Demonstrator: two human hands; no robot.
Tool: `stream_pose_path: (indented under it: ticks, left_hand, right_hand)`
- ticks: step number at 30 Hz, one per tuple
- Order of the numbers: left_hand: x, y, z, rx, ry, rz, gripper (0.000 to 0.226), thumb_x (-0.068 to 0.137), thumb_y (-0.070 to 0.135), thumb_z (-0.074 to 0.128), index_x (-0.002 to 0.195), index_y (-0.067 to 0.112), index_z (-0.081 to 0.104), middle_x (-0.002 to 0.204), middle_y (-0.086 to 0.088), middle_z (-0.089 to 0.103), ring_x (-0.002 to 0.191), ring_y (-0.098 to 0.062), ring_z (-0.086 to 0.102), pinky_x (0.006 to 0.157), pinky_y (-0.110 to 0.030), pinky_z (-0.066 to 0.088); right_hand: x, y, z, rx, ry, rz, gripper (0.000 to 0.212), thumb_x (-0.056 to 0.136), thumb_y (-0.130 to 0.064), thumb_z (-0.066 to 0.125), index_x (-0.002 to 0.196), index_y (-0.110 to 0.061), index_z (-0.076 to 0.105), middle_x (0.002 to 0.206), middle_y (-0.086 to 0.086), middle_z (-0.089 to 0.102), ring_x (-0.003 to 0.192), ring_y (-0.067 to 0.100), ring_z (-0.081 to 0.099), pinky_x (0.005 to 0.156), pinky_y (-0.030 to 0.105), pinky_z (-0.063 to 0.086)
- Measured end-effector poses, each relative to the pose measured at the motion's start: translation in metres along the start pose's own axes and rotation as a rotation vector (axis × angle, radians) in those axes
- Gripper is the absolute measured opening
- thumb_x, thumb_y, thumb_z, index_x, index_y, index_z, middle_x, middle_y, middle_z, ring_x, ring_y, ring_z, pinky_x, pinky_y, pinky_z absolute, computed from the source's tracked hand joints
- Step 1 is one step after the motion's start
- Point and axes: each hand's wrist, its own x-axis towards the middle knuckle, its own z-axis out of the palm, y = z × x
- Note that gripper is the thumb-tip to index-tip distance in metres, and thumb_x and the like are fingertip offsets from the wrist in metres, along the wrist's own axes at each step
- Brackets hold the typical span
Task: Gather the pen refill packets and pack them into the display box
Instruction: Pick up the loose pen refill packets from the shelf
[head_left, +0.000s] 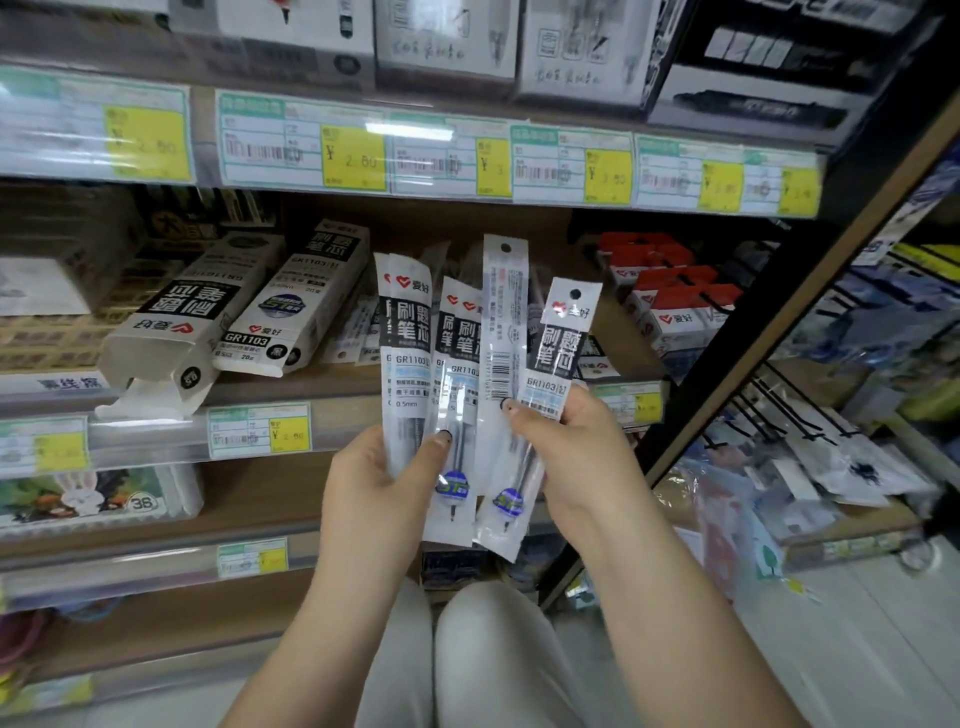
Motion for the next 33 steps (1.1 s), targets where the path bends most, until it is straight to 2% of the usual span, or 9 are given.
stream_pose_path:
  ticks: [2, 4, 6, 10, 13, 18, 22, 29, 33]
  left_hand:
    - [-0.002, -0.002, 0.003, 0.125, 0.035, 0.113, 0.019, 0.085, 0.014, 0.066, 0.072, 0.027, 0.066, 0.07, 0.013, 0.071, 0.068, -0.012, 0.068, 0.069, -0.039, 0.057]
    - [-0.005, 0.002, 0.004, 0.228, 0.08, 0.21, 0.025, 0.086, 0.015, 0.064, 0.069, 0.032, 0.058, 0.068, 0.027, 0.065, 0.063, 0.003, 0.061, 0.06, -0.012, 0.048]
    - [-0.007, 0.005, 0.005, 0.275, 0.126, 0.274, 0.031, 0.087, 0.015, 0.062, 0.067, 0.035, 0.05, 0.065, 0.034, 0.06, 0.063, 0.008, 0.057, 0.052, -0.006, 0.038]
    - [-0.006, 0.006, 0.011, 0.326, 0.162, 0.365, 0.037, 0.088, 0.012, 0.061, 0.064, 0.034, 0.043, 0.05, 0.013, 0.053, 0.059, 0.008, 0.054, 0.048, -0.005, 0.034]
    - [-0.003, 0.003, 0.015, 0.334, 0.138, 0.364, 0.038, 0.087, 0.012, 0.061, 0.064, 0.034, 0.041, 0.051, 0.014, 0.049, 0.057, 0.007, 0.054, 0.048, -0.006, 0.034]
    - [0.006, -0.005, 0.016, 0.201, 0.084, 0.223, 0.016, 0.09, 0.018, 0.059, 0.076, 0.024, 0.057, 0.064, 0.009, 0.062, 0.061, 0.002, 0.057, 0.051, -0.012, 0.039]
    - [0.014, -0.008, 0.011, 0.049, 0.01, 0.142, 0.007, 0.088, 0.015, 0.062, 0.088, 0.021, 0.065, 0.074, 0.007, 0.069, 0.066, 0.004, 0.063, 0.056, -0.01, 0.045]
    - [0.025, -0.007, -0.004, -0.339, -0.173, -0.129, 0.02, 0.088, 0.007, 0.06, 0.107, 0.008, 0.065, 0.089, -0.008, 0.073, 0.076, -0.021, 0.067, 0.06, -0.03, 0.054]
    - [0.029, -0.009, -0.007, -0.398, -0.206, -0.163, 0.024, 0.086, 0.007, 0.06, 0.109, 0.007, 0.065, 0.098, -0.016, 0.072, 0.081, -0.028, 0.067, 0.079, -0.044, 0.054]
  right_hand:
    - [0.003, 0.006, 0.008, 0.017, 0.06, 0.034, 0.018, 0.087, -0.002, 0.06, 0.09, -0.019, 0.065, 0.094, 0.002, 0.07, 0.095, 0.025, 0.066, 0.088, 0.042, 0.053]
    - [0.003, 0.009, 0.013, 0.018, 0.093, 0.04, 0.017, 0.086, -0.003, 0.061, 0.084, -0.019, 0.065, 0.091, 0.004, 0.071, 0.094, 0.029, 0.066, 0.088, 0.046, 0.052]
    - [0.002, 0.01, 0.016, 0.028, 0.115, 0.036, 0.02, 0.085, -0.001, 0.061, 0.077, -0.02, 0.065, 0.083, 0.003, 0.071, 0.083, 0.025, 0.066, 0.083, 0.043, 0.053]
    - [-0.003, 0.012, 0.023, -0.08, 0.15, -0.033, 0.022, 0.084, -0.004, 0.063, 0.074, -0.024, 0.064, 0.078, -0.004, 0.07, 0.073, 0.016, 0.064, 0.072, 0.029, 0.053]
    - [-0.003, 0.016, 0.029, -0.29, 0.19, -0.135, 0.01, 0.081, -0.012, 0.066, 0.075, -0.019, 0.068, 0.078, -0.003, 0.07, 0.078, 0.021, 0.066, 0.074, 0.036, 0.054]
    - [-0.006, 0.016, 0.03, -0.487, 0.119, -0.178, 0.01, 0.086, -0.021, 0.06, 0.078, -0.02, 0.066, 0.068, -0.008, 0.062, 0.069, 0.012, 0.057, 0.065, 0.029, 0.047]
    - [-0.007, 0.011, 0.03, -0.293, 0.003, 0.029, 0.017, 0.088, -0.023, 0.054, 0.085, -0.012, 0.067, 0.077, 0.002, 0.071, 0.068, 0.017, 0.066, 0.072, 0.045, 0.057]
    - [-0.001, -0.022, 0.023, 0.123, -0.201, 0.257, 0.024, 0.096, -0.005, 0.044, 0.107, -0.008, 0.065, 0.075, 0.007, 0.056, 0.059, 0.016, 0.059, 0.062, 0.032, 0.057]
    - [0.008, -0.033, 0.02, 0.177, -0.256, 0.332, 0.026, 0.094, -0.008, 0.046, 0.103, -0.007, 0.071, 0.079, 0.008, 0.052, 0.057, 0.015, 0.052, 0.052, 0.027, 0.053]
